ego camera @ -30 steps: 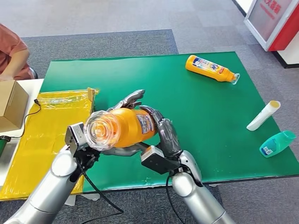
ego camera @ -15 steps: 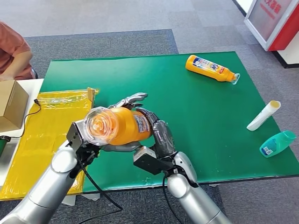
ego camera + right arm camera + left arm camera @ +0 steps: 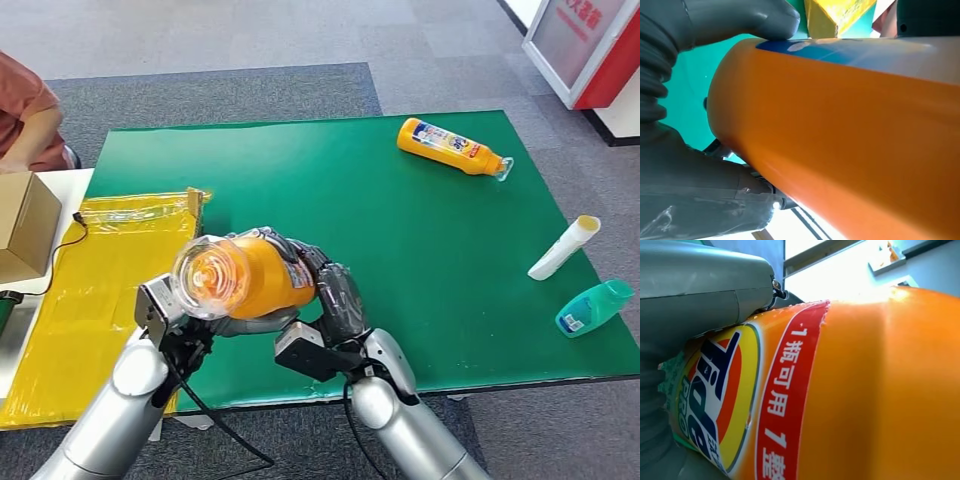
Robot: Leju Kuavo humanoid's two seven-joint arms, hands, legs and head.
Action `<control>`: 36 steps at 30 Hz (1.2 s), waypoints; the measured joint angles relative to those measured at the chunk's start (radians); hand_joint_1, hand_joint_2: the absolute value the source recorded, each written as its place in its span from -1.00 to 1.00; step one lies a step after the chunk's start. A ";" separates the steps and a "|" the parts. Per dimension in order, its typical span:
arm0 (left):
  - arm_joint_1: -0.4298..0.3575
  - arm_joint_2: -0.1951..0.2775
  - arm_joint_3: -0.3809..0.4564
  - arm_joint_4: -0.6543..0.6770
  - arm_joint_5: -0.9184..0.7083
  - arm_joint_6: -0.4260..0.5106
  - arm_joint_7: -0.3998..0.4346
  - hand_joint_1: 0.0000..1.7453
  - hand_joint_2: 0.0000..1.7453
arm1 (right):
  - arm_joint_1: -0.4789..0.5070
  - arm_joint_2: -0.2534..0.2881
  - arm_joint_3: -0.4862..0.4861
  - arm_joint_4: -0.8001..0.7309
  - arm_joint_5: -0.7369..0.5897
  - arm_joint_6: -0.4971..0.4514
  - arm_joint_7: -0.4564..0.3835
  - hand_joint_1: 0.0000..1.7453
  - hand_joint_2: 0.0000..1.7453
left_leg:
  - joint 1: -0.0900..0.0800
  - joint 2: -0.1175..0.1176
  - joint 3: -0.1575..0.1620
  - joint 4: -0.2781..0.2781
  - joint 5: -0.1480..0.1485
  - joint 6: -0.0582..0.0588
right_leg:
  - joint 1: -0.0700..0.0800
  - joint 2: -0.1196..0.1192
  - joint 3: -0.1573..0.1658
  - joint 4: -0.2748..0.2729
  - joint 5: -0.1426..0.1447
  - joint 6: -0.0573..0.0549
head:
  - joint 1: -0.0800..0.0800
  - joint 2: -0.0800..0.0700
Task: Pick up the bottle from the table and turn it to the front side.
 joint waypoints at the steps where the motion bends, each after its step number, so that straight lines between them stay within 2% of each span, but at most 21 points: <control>1: 0.009 -0.003 0.004 -0.011 -0.028 0.033 -0.014 1.00 1.00 | 0.002 0.000 0.001 0.000 0.000 -0.001 0.007 -1.00 1.00 | 0.000 0.000 0.000 0.000 0.000 0.000 | 0.000 0.000 0.000 0.000 0.000 0.000 | 0.000 0.000; 7: 0.083 -0.022 0.053 -0.147 -0.422 0.442 -0.099 1.00 1.00 | 0.052 0.000 -0.028 0.001 -0.064 0.013 0.069 -1.00 1.00 | 0.000 0.000 0.000 0.000 0.000 0.000 | 0.000 0.000 0.000 0.000 0.000 0.000 | 0.000 0.000; 12: 0.143 -0.023 0.072 -0.223 -0.748 0.705 -0.077 1.00 1.00 | 0.093 0.000 -0.071 -0.022 -0.140 0.044 0.072 -1.00 1.00 | 0.000 0.000 0.000 0.000 -0.001 0.000 | 0.000 0.000 0.000 0.000 -0.001 0.000 | 0.000 0.000; 15: 0.188 -0.029 0.101 -0.249 -0.969 0.812 -0.046 1.00 1.00 | 0.121 0.000 -0.103 -0.065 -0.210 0.068 0.060 -1.00 1.00 | 0.000 0.000 0.000 0.000 -0.001 0.000 | 0.000 0.000 0.000 0.000 -0.001 0.000 | 0.000 0.000; 19: 0.249 -0.045 0.162 -0.260 -1.181 0.841 0.029 1.00 1.00 | 0.163 -0.005 -0.146 -0.154 -0.297 0.098 0.043 -1.00 1.00 | 0.000 0.000 0.000 0.000 -0.002 0.000 | 0.000 0.000 0.000 0.000 -0.002 0.000 | 0.000 0.000; 24: 0.284 -0.042 0.231 -0.244 -1.409 0.841 0.136 1.00 1.00 | 0.188 -0.019 -0.181 -0.242 -0.356 0.125 0.029 -1.00 1.00 | 0.000 0.000 0.000 0.000 -0.002 0.000 | 0.000 0.000 0.000 0.000 -0.001 0.000 | 0.000 0.000; 27: 0.282 0.012 0.273 -0.174 -1.576 0.823 0.282 1.00 1.00 | 0.190 -0.029 -0.194 -0.285 -0.399 0.146 0.020 -1.00 1.00 | 0.000 0.000 0.001 0.000 -0.002 -0.001 | 0.000 0.001 0.000 0.000 -0.001 -0.001 | 0.000 0.000; 30: 0.260 0.088 0.273 -0.034 -1.591 0.748 0.473 1.00 1.00 | 0.192 -0.041 -0.211 -0.340 -0.424 0.170 0.018 -1.00 1.00 | 0.000 0.001 0.001 0.000 -0.001 -0.002 | 0.000 0.001 -0.001 0.000 -0.001 -0.002 | -0.001 0.000; 32: 0.249 0.110 0.273 0.054 -1.588 0.716 0.491 1.00 1.00 | 0.194 -0.046 -0.222 -0.375 -0.434 0.186 0.018 -1.00 1.00 | 0.001 0.001 0.000 0.000 -0.001 -0.002 | 0.001 0.001 -0.001 0.001 -0.001 -0.002 | 0.000 0.000; 36: 0.225 0.125 0.291 0.183 -1.586 0.673 0.451 1.00 1.00 | 0.198 -0.052 -0.240 -0.427 -0.442 0.204 0.015 -1.00 1.00 | 0.001 0.001 0.000 0.000 -0.001 -0.001 | 0.001 0.001 -0.001 0.000 -0.001 -0.001 | 0.000 0.000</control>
